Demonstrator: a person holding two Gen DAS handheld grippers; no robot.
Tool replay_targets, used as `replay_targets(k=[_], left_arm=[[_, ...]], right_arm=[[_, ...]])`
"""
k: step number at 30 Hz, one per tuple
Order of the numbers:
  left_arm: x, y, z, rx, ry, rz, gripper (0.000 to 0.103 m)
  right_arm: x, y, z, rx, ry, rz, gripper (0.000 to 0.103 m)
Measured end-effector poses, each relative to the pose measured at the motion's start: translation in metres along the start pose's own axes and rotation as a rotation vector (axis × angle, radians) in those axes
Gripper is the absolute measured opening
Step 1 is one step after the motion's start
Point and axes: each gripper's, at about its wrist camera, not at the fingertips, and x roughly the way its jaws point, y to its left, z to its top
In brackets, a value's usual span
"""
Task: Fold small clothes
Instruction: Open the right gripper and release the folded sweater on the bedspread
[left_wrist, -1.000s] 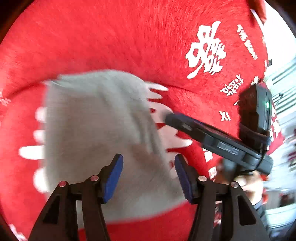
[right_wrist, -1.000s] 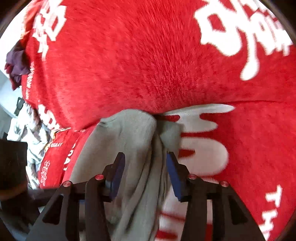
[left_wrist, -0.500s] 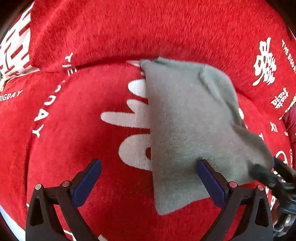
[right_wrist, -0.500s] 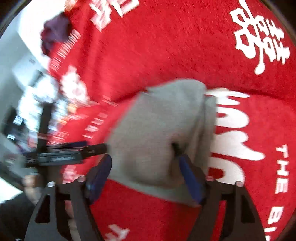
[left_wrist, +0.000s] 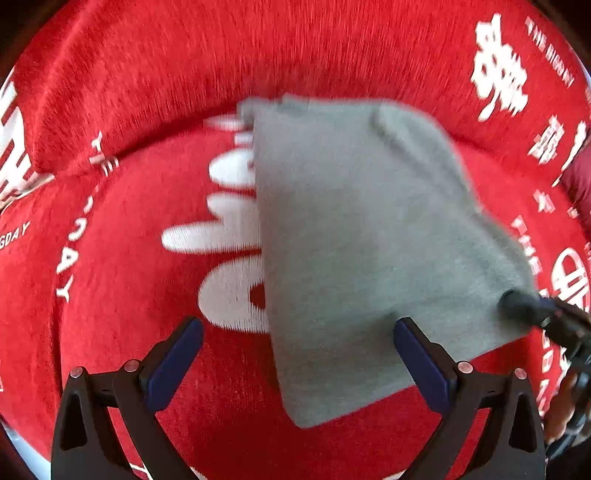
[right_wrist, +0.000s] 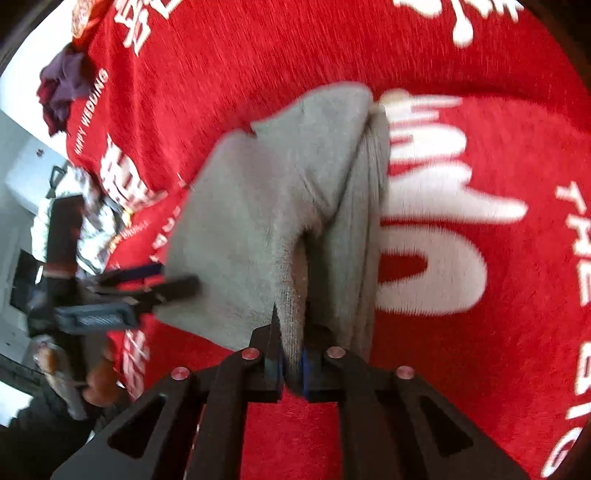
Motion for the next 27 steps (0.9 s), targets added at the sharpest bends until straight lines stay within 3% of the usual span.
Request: replay_targets(k=[2, 3, 4, 6, 8, 10, 11, 12, 13, 14, 15, 16, 17, 18, 20, 21, 22, 27], left_arm=[[-0.012, 0.003, 0.01, -0.008, -0.052, -0.012, 0.103], [-0.015, 0.005, 0.018, -0.019, -0.082, -0.002, 0.103], [-0.014, 0.006, 0.023, -0.027, -0.09, 0.019, 0.103], [0.0, 0.009, 0.036, -0.048, -0.058, 0.072, 0.103], [0.022, 0.008, 0.044, -0.066, 0.002, 0.07, 0.103], [0.038, 0.007, 0.046, -0.068, 0.03, 0.066, 0.103], [0.041, 0.006, 0.045, -0.065, 0.034, 0.073, 0.103], [0.045, 0.006, 0.044, -0.061, 0.035, 0.08, 0.103], [0.048, 0.006, 0.043, -0.053, 0.035, 0.075, 0.103], [0.048, 0.006, 0.042, -0.046, 0.037, 0.065, 0.103], [0.046, 0.008, 0.042, -0.041, 0.04, 0.063, 0.103], [0.041, 0.012, 0.043, -0.039, 0.039, 0.057, 0.103], [0.036, 0.015, 0.043, -0.04, 0.027, 0.058, 0.103], [0.029, 0.019, 0.044, -0.04, 0.001, 0.057, 0.103], [0.018, 0.029, 0.045, -0.042, -0.029, 0.031, 0.103], [0.018, 0.036, 0.047, -0.056, -0.019, 0.0, 0.103], [0.02, 0.041, 0.049, -0.07, -0.005, -0.019, 0.103], [0.039, 0.048, 0.05, -0.125, 0.07, -0.081, 0.103]], right_arm=[[-0.024, 0.01, 0.014, -0.08, -0.082, -0.02, 0.035], [-0.031, 0.014, 0.024, -0.107, -0.119, -0.036, 0.056], [-0.035, 0.017, 0.035, -0.123, -0.149, -0.044, 0.064], [-0.025, 0.025, 0.066, -0.137, -0.144, -0.034, 0.064], [0.001, 0.027, 0.094, -0.111, -0.093, 0.05, 0.064], [0.035, 0.018, 0.114, -0.029, -0.004, 0.189, 0.064], [0.055, 0.009, 0.121, 0.023, 0.048, 0.229, 0.064], [0.072, 0.002, 0.124, 0.051, 0.081, 0.211, 0.064], [0.084, -0.008, 0.124, 0.055, 0.102, 0.138, 0.06], [0.094, -0.022, 0.125, 0.051, 0.102, -0.023, 0.049], [0.095, -0.032, 0.125, 0.047, 0.088, -0.083, 0.007], [0.091, -0.039, 0.125, 0.058, 0.075, -0.097, 0.0], [0.083, -0.043, 0.123, 0.089, 0.061, -0.066, 0.001], [0.071, -0.039, 0.119, 0.082, 0.053, -0.059, 0.004], [0.051, -0.028, 0.11, 0.015, 0.044, -0.08, 0.025], [0.042, -0.024, 0.104, -0.005, 0.037, -0.083, 0.059], [0.033, -0.02, 0.098, -0.016, 0.028, -0.084, 0.086], [0.007, -0.026, 0.078, 0.033, -0.014, -0.024, 0.089]])
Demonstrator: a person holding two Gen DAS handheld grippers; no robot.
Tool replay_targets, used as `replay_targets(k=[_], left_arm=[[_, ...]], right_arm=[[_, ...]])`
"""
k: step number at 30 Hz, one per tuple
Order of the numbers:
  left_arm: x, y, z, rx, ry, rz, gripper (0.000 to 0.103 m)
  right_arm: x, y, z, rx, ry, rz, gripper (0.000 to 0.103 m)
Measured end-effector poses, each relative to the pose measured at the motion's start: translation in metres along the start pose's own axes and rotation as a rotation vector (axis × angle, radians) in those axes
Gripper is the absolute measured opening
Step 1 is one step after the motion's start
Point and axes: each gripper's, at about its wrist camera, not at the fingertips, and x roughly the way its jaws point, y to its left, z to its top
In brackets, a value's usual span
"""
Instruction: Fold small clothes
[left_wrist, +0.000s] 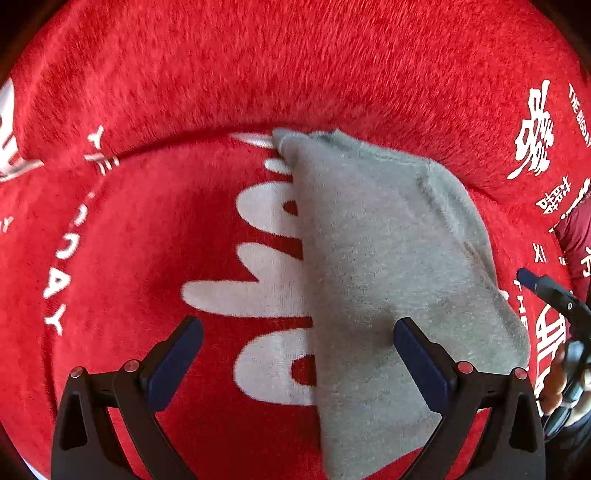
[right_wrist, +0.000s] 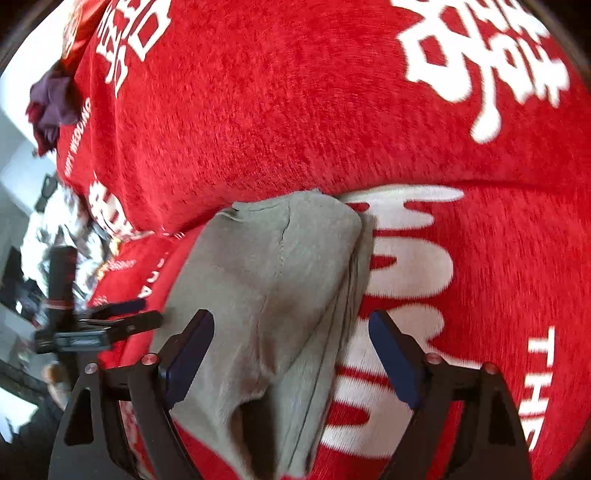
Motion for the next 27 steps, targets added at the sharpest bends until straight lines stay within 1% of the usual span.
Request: replay_targets(k=[2, 4, 6, 7, 9, 10, 12, 14, 18, 19, 21, 22, 25, 27], left_arm=[[0.004, -0.007, 0.0, 0.009, 0.015, -0.007, 0.103], [0.003, -0.017, -0.002, 0.035, -0.003, 0.012, 0.103], [0.004, -0.027, -0.003, 0.065, -0.018, 0.044, 0.103], [0.009, -0.033, -0.003, 0.084, -0.014, 0.084, 0.103], [0.015, -0.04, -0.002, 0.103, -0.011, 0.113, 0.103], [0.016, -0.043, -0.001, 0.106, -0.015, 0.116, 0.103], [0.017, -0.049, 0.001, 0.108, -0.023, 0.123, 0.103], [0.017, -0.056, 0.001, 0.124, -0.033, 0.136, 0.103], [0.011, -0.063, -0.001, 0.166, -0.057, 0.166, 0.103], [0.011, -0.064, -0.001, 0.172, -0.062, 0.171, 0.103], [0.012, -0.064, 0.001, 0.173, -0.069, 0.175, 0.103], [0.011, -0.064, 0.001, 0.172, -0.071, 0.176, 0.103], [0.012, -0.063, 0.002, 0.17, -0.073, 0.176, 0.103], [0.013, -0.063, 0.002, 0.168, -0.075, 0.176, 0.103]], right_arm=[[0.005, -0.009, -0.002, 0.028, 0.026, -0.004, 0.089], [0.014, -0.011, -0.005, 0.046, 0.052, -0.017, 0.089], [0.016, -0.009, -0.007, 0.045, 0.049, 0.001, 0.089], [0.016, -0.008, -0.008, 0.041, 0.045, 0.007, 0.089], [0.019, -0.004, -0.009, 0.035, 0.045, 0.007, 0.091], [0.023, -0.003, -0.009, 0.033, 0.053, 0.003, 0.093], [0.032, 0.0, -0.009, 0.024, 0.077, -0.016, 0.093], [0.038, 0.001, -0.009, 0.023, 0.091, -0.014, 0.093], [0.039, 0.003, -0.009, 0.027, 0.085, -0.002, 0.093], [0.039, 0.006, -0.009, 0.016, 0.08, -0.021, 0.093], [0.033, 0.019, -0.009, -0.051, 0.043, -0.086, 0.093], [0.03, 0.029, -0.008, -0.099, 0.021, -0.095, 0.093], [0.025, 0.05, -0.004, -0.192, -0.007, -0.071, 0.093], [0.033, 0.062, -0.001, -0.248, 0.015, -0.047, 0.093]])
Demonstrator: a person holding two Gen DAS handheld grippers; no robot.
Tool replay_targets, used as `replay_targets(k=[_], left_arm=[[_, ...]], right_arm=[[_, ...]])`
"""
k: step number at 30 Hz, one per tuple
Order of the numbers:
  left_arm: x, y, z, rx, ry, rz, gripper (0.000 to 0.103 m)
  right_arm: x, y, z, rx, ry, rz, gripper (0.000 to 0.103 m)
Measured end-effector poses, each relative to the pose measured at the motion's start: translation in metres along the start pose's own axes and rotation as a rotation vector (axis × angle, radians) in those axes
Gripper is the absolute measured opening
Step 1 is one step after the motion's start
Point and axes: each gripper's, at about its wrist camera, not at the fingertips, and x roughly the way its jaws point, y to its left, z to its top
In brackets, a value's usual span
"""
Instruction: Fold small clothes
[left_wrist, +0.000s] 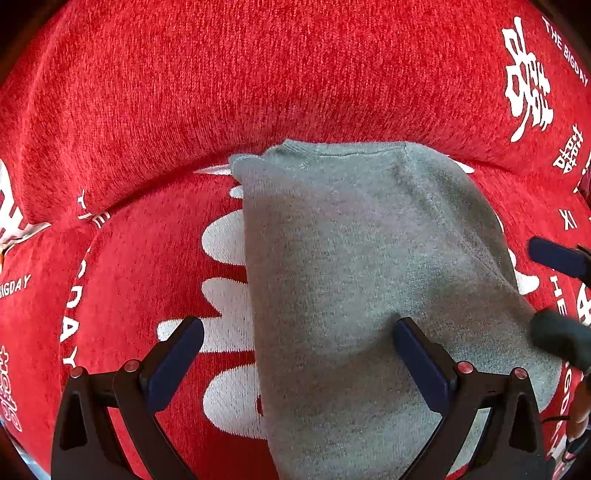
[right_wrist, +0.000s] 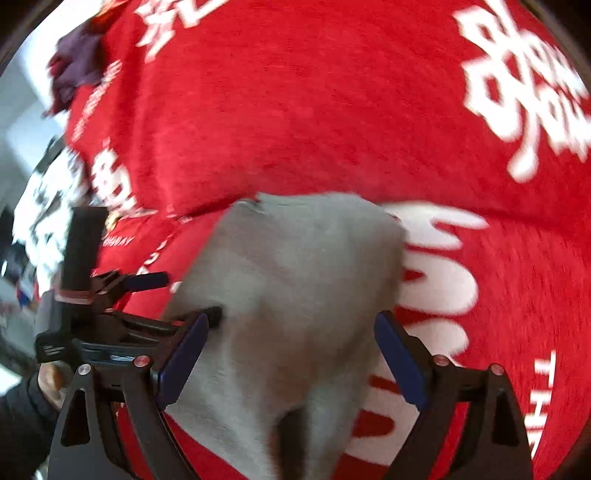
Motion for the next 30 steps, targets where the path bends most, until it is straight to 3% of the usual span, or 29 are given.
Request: replay_targets(k=[2, 4, 6, 9, 12, 16, 19, 20, 21, 22, 23, 24, 25, 30], left_arm=[[0.002, -0.001, -0.001, 0.008, 0.004, 0.007, 0.103], [0.001, -0.003, -0.003, 0.021, -0.003, 0.011, 0.103], [-0.003, -0.001, -0.004, 0.034, -0.007, 0.003, 0.103], [-0.007, 0.015, -0.006, 0.001, -0.012, -0.026, 0.103], [0.0, 0.04, -0.008, -0.122, 0.022, -0.136, 0.103], [0.025, 0.044, -0.009, -0.194, 0.116, -0.256, 0.103], [0.036, 0.036, -0.004, -0.201, 0.136, -0.282, 0.103], [0.037, 0.035, -0.002, -0.2, 0.138, -0.29, 0.098], [0.036, 0.034, 0.0, -0.197, 0.138, -0.322, 0.07], [0.031, 0.033, 0.002, -0.19, 0.143, -0.361, 0.061], [0.026, 0.031, 0.003, -0.182, 0.134, -0.346, 0.055], [0.023, 0.03, 0.004, -0.163, 0.13, -0.336, 0.048], [0.018, 0.028, 0.004, -0.144, 0.124, -0.327, 0.044], [-0.011, 0.019, -0.002, -0.11, 0.101, -0.284, 0.039]], right_arm=[[0.021, 0.0, 0.002, -0.008, 0.065, 0.011, 0.093], [0.044, -0.011, 0.001, 0.018, 0.131, -0.117, 0.093], [0.041, -0.015, 0.001, 0.026, 0.116, -0.167, 0.093], [0.014, -0.028, -0.005, 0.112, 0.032, -0.087, 0.094], [0.003, -0.038, -0.013, 0.138, 0.026, -0.092, 0.096], [0.02, -0.043, -0.018, 0.163, 0.095, -0.054, 0.096], [0.05, -0.043, -0.023, 0.196, 0.172, -0.016, 0.096], [0.056, -0.044, -0.024, 0.214, 0.159, -0.008, 0.097], [0.057, -0.041, -0.023, 0.198, 0.131, -0.005, 0.095], [0.058, -0.039, -0.022, 0.191, 0.139, 0.002, 0.083], [0.055, -0.037, -0.02, 0.193, 0.132, 0.002, 0.076], [0.05, -0.037, -0.019, 0.198, 0.121, 0.026, 0.057], [0.043, -0.036, -0.018, 0.199, 0.106, 0.046, 0.045], [0.016, -0.007, -0.019, 0.116, 0.063, 0.02, 0.041]])
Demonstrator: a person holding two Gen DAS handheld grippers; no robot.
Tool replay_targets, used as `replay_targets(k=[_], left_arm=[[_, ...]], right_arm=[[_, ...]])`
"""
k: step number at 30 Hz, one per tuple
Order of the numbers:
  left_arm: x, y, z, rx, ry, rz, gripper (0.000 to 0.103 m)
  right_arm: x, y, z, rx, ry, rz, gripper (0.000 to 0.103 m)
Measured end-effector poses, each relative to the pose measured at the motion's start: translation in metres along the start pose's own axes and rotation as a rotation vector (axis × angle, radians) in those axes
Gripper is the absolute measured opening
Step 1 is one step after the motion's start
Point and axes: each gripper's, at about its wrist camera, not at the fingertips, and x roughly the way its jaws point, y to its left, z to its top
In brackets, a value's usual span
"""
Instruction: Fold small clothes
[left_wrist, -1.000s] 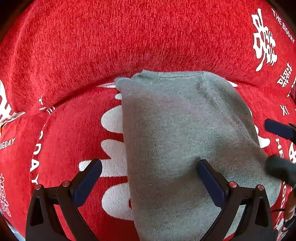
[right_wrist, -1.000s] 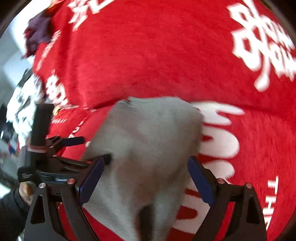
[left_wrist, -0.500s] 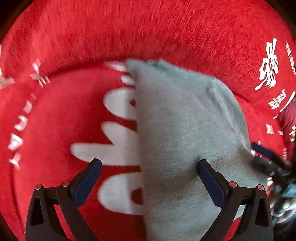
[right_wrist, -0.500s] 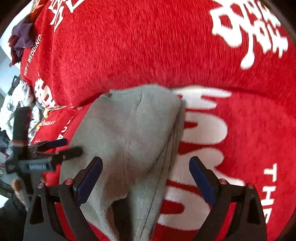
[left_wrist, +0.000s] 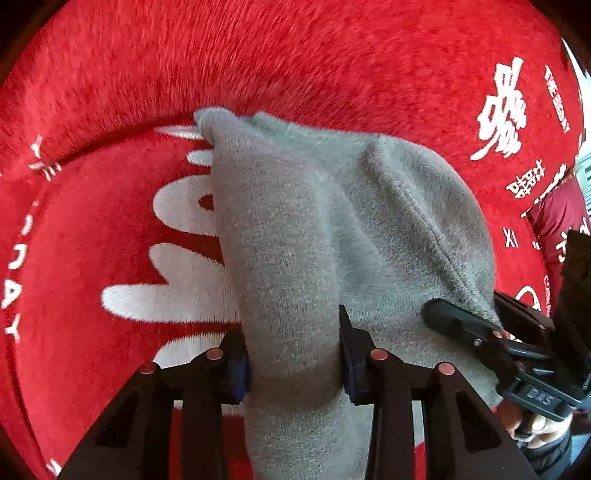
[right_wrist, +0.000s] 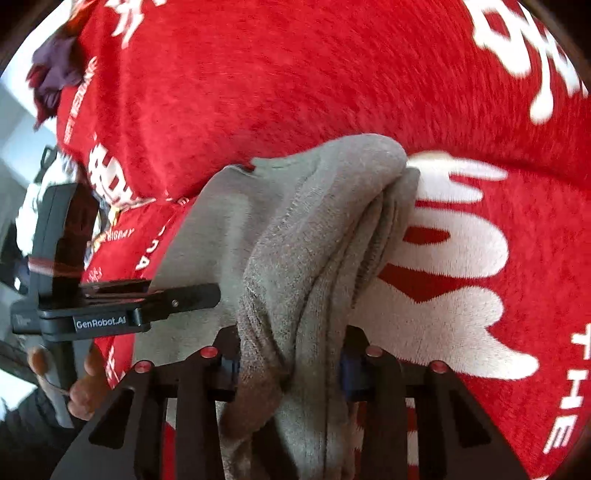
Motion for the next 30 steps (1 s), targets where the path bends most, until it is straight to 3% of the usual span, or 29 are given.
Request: replay_targets(k=[8, 14, 19, 25, 27, 29, 30], left_arm=[[-0.068, -0.017, -0.03, 0.047, -0.073, -0.003, 0.039], [-0.105, -0.021, -0.076, 0.098, -0.093, 0.034, 0.039], [-0.102, -0.023, -0.123, 0.115, -0.09, 0.062, 0.039], [-0.061, -0.008, -0.17, 0.084, -0.029, 0.109, 0.039], [-0.058, -0.004, -0.179, 0.076, -0.063, 0.102, 0.045], [-0.059, 0.001, -0.181, 0.057, -0.09, 0.088, 0.059], [-0.059, 0.004, -0.18, 0.042, -0.087, 0.107, 0.077]], right_arm=[[-0.056, 0.051, -0.01, -0.06, -0.084, 0.001, 0.04], [-0.088, 0.081, -0.041, -0.076, -0.108, -0.007, 0.04], [-0.098, 0.096, -0.087, -0.076, -0.108, -0.015, 0.04], [-0.066, 0.103, -0.141, -0.098, -0.041, -0.078, 0.04], [-0.055, 0.1, -0.156, -0.099, -0.026, -0.106, 0.041], [-0.049, 0.093, -0.164, -0.077, -0.019, -0.127, 0.046], [-0.048, 0.087, -0.164, -0.048, -0.009, -0.126, 0.055]])
